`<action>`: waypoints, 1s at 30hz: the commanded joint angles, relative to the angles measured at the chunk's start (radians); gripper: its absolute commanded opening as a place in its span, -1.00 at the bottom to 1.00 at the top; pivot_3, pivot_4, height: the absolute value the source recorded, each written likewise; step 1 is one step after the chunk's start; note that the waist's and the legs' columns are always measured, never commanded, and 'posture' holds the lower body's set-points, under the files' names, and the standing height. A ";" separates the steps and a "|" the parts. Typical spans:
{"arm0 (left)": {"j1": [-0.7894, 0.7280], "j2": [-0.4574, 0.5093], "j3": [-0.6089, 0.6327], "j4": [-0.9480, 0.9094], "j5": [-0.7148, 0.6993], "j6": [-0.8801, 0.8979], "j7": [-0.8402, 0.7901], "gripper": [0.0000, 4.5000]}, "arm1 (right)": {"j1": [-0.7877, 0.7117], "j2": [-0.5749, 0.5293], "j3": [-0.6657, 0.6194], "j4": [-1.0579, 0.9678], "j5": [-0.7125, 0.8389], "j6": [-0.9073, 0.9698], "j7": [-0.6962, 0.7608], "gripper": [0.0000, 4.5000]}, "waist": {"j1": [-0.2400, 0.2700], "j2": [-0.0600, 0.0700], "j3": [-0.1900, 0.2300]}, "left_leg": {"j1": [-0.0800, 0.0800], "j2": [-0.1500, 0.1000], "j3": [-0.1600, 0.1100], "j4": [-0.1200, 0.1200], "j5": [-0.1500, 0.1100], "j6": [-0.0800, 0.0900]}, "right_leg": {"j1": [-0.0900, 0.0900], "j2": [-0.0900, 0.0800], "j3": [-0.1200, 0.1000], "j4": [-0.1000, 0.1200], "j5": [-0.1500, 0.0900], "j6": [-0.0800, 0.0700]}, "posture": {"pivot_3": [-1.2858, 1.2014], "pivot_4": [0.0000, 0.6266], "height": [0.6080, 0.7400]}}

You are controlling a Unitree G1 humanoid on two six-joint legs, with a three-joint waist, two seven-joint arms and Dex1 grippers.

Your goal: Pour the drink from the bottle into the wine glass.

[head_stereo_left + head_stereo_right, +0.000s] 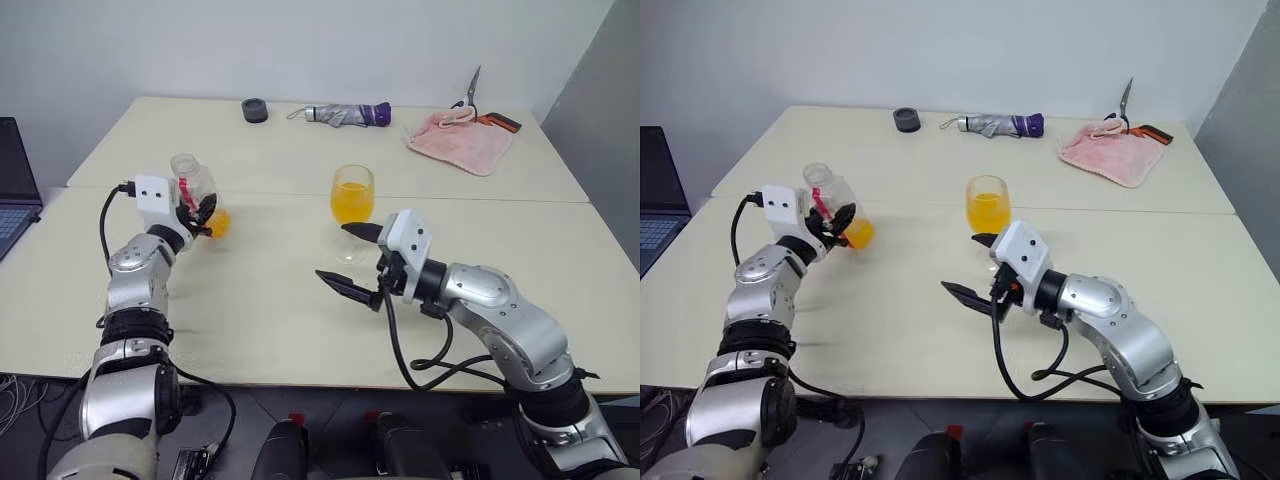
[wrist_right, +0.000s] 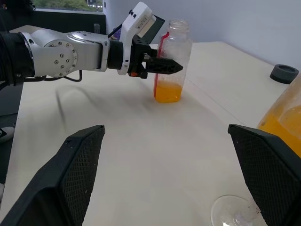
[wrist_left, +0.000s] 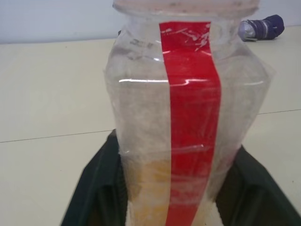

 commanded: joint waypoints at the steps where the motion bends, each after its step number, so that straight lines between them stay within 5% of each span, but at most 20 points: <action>1: -0.024 0.017 0.003 0.026 -0.003 -0.034 -0.028 0.49 | -0.022 0.007 -0.008 -0.023 -0.004 -0.006 0.002 1.00 | 0.000 0.000 0.000 | 0.000 0.000 0.000 0.000 0.000 0.000 | 0.000 0.000 0.000 0.000 0.000 0.000 | 0.03 -0.52 1.00; 5: -0.013 0.016 -0.006 0.016 0.000 -0.054 -0.054 0.99 | -0.018 0.011 -0.015 -0.029 0.001 0.000 0.001 1.00 | 0.000 0.000 0.000 | 0.000 0.000 0.000 0.000 0.000 0.000 | 0.000 0.000 0.000 0.000 0.000 0.000 | 0.03 -0.52 1.00; 15: 0.104 0.005 0.001 -0.145 0.003 -0.063 -0.009 0.99 | 0.045 -0.021 -0.025 -0.023 -0.010 -0.040 0.027 1.00 | 0.000 0.000 0.000 | 0.000 0.001 0.000 0.000 0.000 0.000 | 0.000 0.000 0.000 0.000 0.000 0.000 | 0.03 -0.52 1.00; 30: 0.609 -0.086 0.097 -0.837 -0.047 0.151 0.237 0.99 | 0.328 0.071 -0.246 0.295 -0.178 -0.538 -0.140 1.00 | -0.001 0.000 0.000 | 0.003 0.004 0.004 -0.002 0.000 0.000 | 0.001 -0.002 0.005 -0.001 0.000 0.000 | 0.03 -0.52 1.00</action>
